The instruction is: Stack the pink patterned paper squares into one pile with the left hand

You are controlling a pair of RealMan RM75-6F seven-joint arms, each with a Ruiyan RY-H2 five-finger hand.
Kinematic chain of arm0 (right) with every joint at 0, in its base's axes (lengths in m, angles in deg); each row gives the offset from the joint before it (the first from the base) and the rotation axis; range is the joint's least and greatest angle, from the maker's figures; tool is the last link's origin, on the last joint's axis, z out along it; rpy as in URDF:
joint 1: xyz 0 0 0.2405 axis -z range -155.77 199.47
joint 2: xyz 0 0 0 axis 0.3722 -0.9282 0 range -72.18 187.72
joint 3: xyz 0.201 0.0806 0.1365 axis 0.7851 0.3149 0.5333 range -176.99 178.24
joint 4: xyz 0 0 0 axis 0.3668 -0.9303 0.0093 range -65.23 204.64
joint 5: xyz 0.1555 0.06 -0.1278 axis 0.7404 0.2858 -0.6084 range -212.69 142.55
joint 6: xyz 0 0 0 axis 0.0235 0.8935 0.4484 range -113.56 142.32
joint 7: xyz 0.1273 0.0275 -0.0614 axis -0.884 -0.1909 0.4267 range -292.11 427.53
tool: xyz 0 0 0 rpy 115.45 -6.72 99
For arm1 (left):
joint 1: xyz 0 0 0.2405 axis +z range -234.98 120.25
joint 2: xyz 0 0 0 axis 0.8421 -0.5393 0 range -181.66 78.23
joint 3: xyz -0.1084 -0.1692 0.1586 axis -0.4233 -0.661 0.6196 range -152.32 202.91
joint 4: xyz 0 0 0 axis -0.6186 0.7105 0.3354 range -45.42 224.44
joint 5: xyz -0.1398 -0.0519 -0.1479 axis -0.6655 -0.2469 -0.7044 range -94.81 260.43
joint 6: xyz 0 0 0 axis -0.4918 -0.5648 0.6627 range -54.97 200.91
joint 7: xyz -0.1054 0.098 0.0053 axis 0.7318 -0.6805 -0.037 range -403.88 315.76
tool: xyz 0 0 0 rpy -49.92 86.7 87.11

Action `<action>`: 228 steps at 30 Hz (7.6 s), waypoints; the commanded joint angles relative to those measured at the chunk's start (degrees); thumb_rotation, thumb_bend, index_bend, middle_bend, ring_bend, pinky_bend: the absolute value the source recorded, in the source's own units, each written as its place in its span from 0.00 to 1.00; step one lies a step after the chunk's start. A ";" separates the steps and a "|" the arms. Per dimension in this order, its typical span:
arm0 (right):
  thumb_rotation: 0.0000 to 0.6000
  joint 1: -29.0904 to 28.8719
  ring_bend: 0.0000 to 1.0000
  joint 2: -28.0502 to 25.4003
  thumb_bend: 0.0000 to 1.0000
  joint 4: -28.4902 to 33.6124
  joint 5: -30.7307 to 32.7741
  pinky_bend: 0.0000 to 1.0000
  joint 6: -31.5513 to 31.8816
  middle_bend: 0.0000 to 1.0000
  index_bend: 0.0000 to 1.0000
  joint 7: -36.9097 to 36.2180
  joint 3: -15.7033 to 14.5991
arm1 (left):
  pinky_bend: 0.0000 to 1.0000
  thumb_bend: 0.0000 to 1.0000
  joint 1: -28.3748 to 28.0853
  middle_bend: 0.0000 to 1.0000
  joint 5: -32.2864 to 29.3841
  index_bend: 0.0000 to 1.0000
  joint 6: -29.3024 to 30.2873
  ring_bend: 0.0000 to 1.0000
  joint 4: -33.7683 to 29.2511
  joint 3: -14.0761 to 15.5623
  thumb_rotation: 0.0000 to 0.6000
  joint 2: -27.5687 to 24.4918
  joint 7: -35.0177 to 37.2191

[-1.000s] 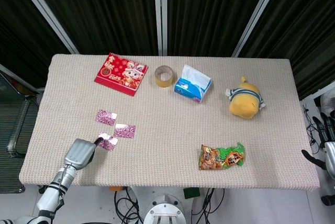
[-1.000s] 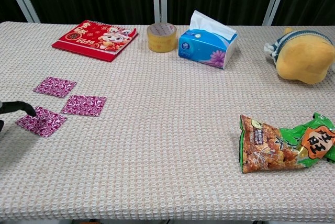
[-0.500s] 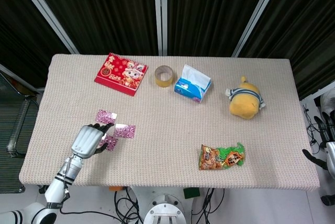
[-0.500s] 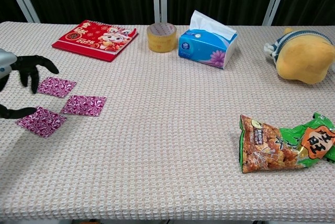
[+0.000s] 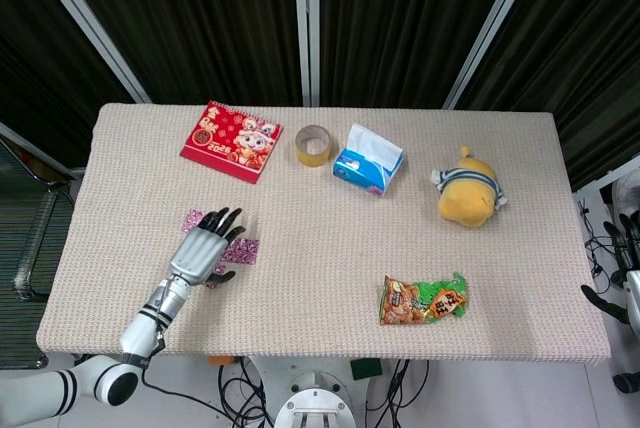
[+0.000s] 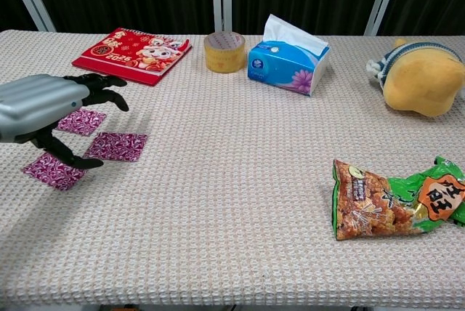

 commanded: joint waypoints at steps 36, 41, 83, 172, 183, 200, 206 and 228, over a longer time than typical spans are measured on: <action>1.00 0.09 0.00 0.54 0.33 -2.08 0.88 0.00 -0.79 0.00 0.00 -2.20 0.15 | 0.13 0.23 -4.99 0.00 -8.87 0.41 -4.65 0.00 2.70 -0.54 1.00 2.73 -3.12; 1.00 0.19 0.00 0.48 0.33 -2.18 0.90 0.00 -0.59 0.00 0.00 -2.34 0.20 | 0.13 0.23 -4.97 0.00 -6.84 0.41 -2.86 0.00 1.14 -0.71 1.00 1.56 -1.98; 1.00 0.74 0.00 -0.94 0.33 1.59 1.53 0.00 -0.35 0.00 0.00 1.76 0.37 | 0.13 0.21 -10.31 0.00 11.22 0.37 -9.43 0.00 26.24 5.27 1.00 -4.25 32.97; 1.00 1.07 0.00 -0.52 0.33 -0.65 2.28 0.00 -0.93 0.00 0.00 -1.10 0.64 | 0.13 0.22 -2.77 0.00 12.07 0.46 -5.58 0.00 6.34 9.20 1.00 -9.58 17.13; 1.00 0.77 0.00 -0.84 0.33 0.22 1.87 0.00 -1.07 0.00 0.00 -0.32 0.62 | 0.13 0.23 -3.10 0.00 13.21 0.47 -1.84 0.00 2.55 7.11 1.00 -14.03 20.60; 1.00 0.95 0.00 -1.25 0.33 1.19 2.61 0.00 -1.26 0.00 0.00 0.64 0.74 | 0.13 0.23 -9.86 0.02 6.46 0.43 -13.44 0.00 17.85 2.30 1.00 -9.92 30.26; 1.00 1.01 0.00 -1.15 0.33 0.62 2.57 0.00 -1.30 0.00 0.00 0.15 0.67 | 0.13 0.23 -9.85 0.02 6.19 0.42 -13.95 0.00 19.58 2.84 1.00 -7.81 30.28; 1.00 1.05 0.00 -1.06 0.33 -0.31 2.86 0.00 -1.67 0.00 0.00 -0.70 0.72 | 0.13 0.23 -9.62 0.04 4.15 0.40 -14.07 0.00 22.20 2.67 1.00 -5.49 28.31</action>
